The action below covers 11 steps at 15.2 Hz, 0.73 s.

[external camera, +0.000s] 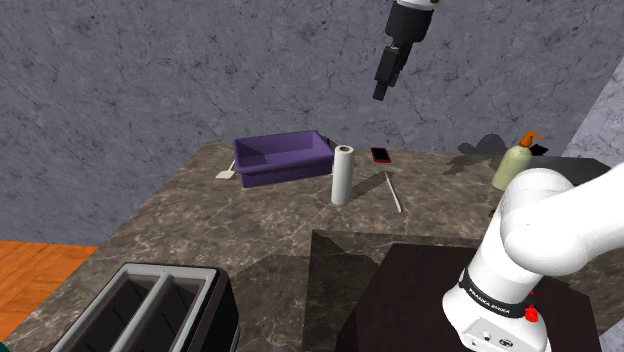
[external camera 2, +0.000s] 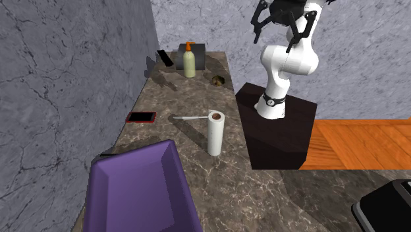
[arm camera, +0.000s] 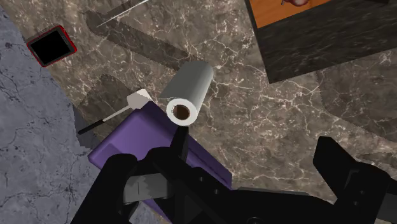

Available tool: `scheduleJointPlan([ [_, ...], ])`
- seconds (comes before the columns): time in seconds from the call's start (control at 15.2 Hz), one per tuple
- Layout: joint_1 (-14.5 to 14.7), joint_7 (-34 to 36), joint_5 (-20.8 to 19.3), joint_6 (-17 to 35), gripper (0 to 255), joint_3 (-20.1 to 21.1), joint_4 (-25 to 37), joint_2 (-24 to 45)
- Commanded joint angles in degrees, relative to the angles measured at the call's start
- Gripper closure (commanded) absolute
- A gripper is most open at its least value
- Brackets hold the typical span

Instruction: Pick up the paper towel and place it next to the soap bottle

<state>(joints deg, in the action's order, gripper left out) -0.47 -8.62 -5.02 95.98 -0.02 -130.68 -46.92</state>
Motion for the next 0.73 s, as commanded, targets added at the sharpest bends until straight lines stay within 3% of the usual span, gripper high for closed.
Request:
scheduleJointPlan([
  [0.0, 0.0, 0.0, 0.0, 0.0, 0, 0.0, 0.0, 0.0],
  [0.66, -0.7, -4.8, -1.3, 14.4, 0, -5.6, -3.4, 14.8],
])
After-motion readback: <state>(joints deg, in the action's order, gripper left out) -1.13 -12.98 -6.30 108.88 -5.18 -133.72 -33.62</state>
